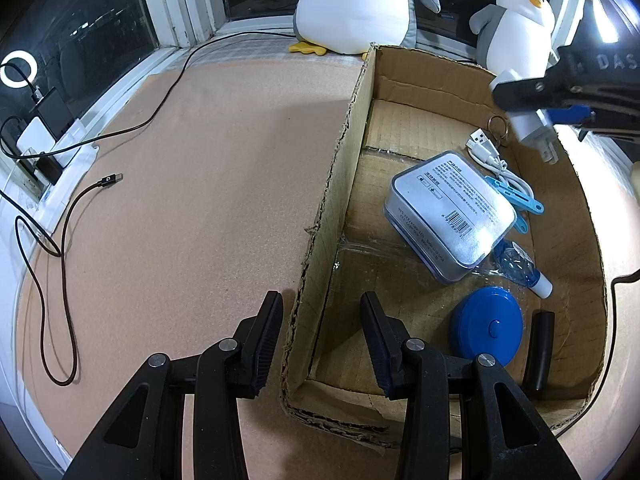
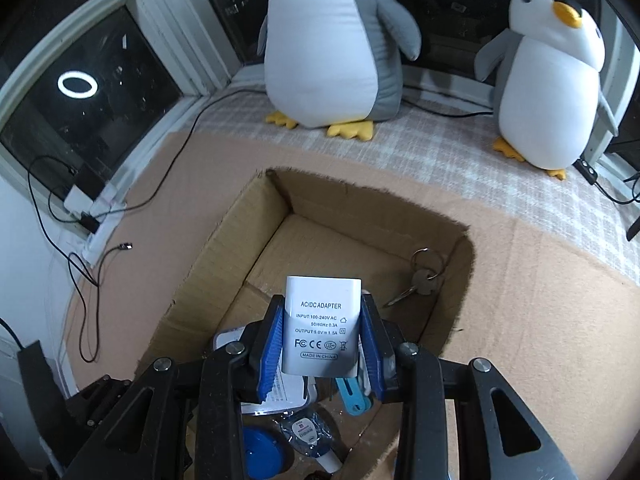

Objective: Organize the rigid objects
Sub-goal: 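Carry the adapter into the cardboard box and release it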

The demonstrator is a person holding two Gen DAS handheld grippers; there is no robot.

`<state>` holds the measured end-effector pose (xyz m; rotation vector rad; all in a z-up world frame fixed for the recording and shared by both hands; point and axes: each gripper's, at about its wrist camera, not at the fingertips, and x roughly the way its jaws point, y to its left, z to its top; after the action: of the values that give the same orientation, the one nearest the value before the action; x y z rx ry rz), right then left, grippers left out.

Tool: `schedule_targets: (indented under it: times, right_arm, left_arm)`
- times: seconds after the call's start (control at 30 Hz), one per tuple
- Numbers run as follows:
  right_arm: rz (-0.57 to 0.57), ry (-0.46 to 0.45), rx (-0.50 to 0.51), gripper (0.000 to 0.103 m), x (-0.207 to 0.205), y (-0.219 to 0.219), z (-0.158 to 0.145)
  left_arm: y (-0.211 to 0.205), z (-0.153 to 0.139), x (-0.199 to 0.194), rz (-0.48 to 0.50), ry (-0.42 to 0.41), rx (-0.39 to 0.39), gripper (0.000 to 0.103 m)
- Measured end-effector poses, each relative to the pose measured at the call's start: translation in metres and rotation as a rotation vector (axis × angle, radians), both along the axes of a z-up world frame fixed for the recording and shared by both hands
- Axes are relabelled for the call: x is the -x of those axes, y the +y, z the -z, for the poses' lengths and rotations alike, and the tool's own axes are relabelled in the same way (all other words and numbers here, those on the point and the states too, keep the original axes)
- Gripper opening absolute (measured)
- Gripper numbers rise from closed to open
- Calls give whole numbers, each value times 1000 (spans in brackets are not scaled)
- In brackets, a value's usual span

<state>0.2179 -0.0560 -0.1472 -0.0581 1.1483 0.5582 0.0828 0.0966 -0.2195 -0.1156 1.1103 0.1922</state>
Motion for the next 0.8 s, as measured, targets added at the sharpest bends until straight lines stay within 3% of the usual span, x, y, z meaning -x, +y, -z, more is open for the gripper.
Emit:
schedule_targets:
  times: [0.33, 0.4, 0.47, 0.8]
  right_arm:
    - [-29, 23, 17, 33, 2, 8, 12]
    - [-37, 15, 19, 37, 3, 9, 10]
    - [-41, 8, 11, 48, 5, 10, 7]
    - [-42, -19, -15, 48, 15, -4, -14]
  left_arm:
    - [0, 0, 0, 0, 0, -1, 44]
    - [0, 0, 0, 0, 0, -1, 44]
    - [0, 0, 0, 0, 0, 0, 44]
    - [0, 0, 0, 0, -1, 1, 44]
